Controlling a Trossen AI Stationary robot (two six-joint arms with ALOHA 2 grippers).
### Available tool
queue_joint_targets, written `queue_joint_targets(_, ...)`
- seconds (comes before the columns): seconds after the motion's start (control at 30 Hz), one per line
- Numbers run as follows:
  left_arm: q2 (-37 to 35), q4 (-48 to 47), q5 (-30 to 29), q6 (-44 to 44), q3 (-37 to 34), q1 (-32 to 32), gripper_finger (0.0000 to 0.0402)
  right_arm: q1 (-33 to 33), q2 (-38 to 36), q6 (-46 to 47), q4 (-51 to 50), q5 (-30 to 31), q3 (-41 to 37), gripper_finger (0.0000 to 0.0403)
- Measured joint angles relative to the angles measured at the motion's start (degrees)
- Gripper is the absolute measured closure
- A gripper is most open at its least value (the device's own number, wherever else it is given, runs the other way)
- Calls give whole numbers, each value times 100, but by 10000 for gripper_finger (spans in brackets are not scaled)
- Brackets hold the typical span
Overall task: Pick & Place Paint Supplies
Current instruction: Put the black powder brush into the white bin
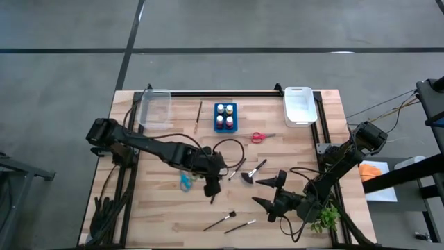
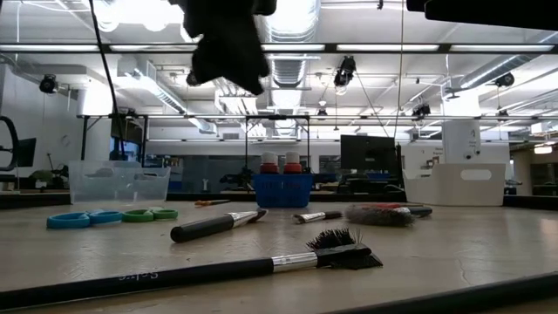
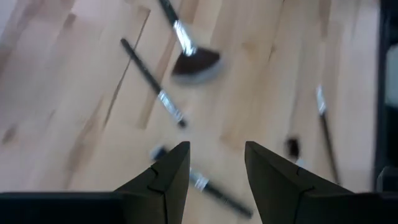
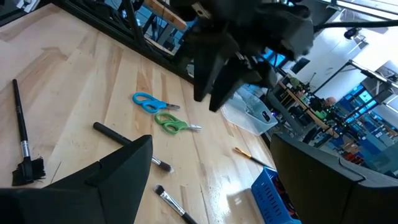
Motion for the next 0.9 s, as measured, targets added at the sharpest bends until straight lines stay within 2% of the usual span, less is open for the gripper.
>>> queue_joint_targets(0.13, 44, 581, -17, -759, -227, 23, 238, 0, 0, -7, 0, 0, 0, 80)
queue_joint_targets(0.3, 223, 570, -37, -1294, -660, 120, 238, 0, -2, -2, -4, -2, 0, 80)
queue_joint_targets(0.67, 256, 1769, -9, -1650, -1688, 371, 238, 1, -2, 4, -7, -3, 0, 80)
queue_joint_targets(0.9, 256, 2345, 7, -1857, -2069, 394, 238, 0, -2, 4, -7, -2, 0, 80)
